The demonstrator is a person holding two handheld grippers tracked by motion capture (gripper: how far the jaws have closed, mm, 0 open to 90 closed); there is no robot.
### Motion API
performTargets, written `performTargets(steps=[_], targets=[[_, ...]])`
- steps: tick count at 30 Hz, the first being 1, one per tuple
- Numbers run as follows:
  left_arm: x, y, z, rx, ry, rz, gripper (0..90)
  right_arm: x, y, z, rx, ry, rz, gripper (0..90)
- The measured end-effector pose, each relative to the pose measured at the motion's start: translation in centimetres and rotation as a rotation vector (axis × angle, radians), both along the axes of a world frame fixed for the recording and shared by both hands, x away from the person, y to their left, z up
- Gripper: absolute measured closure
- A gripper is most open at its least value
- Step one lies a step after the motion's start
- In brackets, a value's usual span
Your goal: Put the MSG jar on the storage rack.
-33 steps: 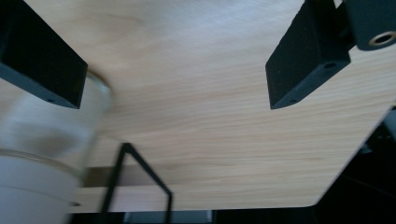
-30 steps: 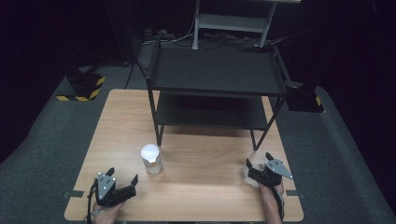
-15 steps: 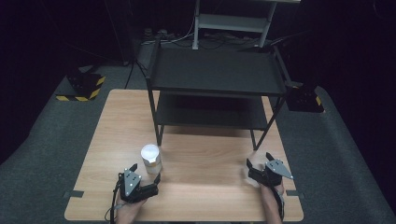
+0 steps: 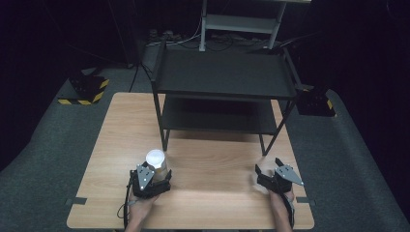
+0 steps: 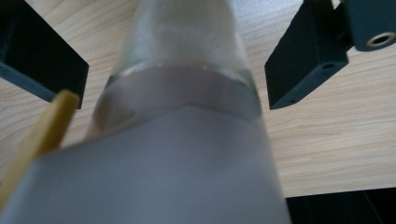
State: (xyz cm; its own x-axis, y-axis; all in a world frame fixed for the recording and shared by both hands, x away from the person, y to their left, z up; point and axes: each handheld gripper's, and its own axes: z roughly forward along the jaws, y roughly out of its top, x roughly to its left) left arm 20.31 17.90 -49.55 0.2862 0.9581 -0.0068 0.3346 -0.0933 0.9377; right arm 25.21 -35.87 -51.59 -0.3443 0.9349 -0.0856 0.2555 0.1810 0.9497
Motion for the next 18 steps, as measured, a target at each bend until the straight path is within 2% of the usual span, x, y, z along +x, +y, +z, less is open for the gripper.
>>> performTargets(steps=[9,18], targets=[[0.47,-0.60,-0.40,0.019,-0.016,0.009,16.3,0.00,-0.04,0.00,0.003,0.001,0.000,11.6],[0.38,-0.78,-0.79,0.009,-0.023,0.035,27.5,0.04,-0.01,-0.01,-0.001,0.001,0.001,11.7]])
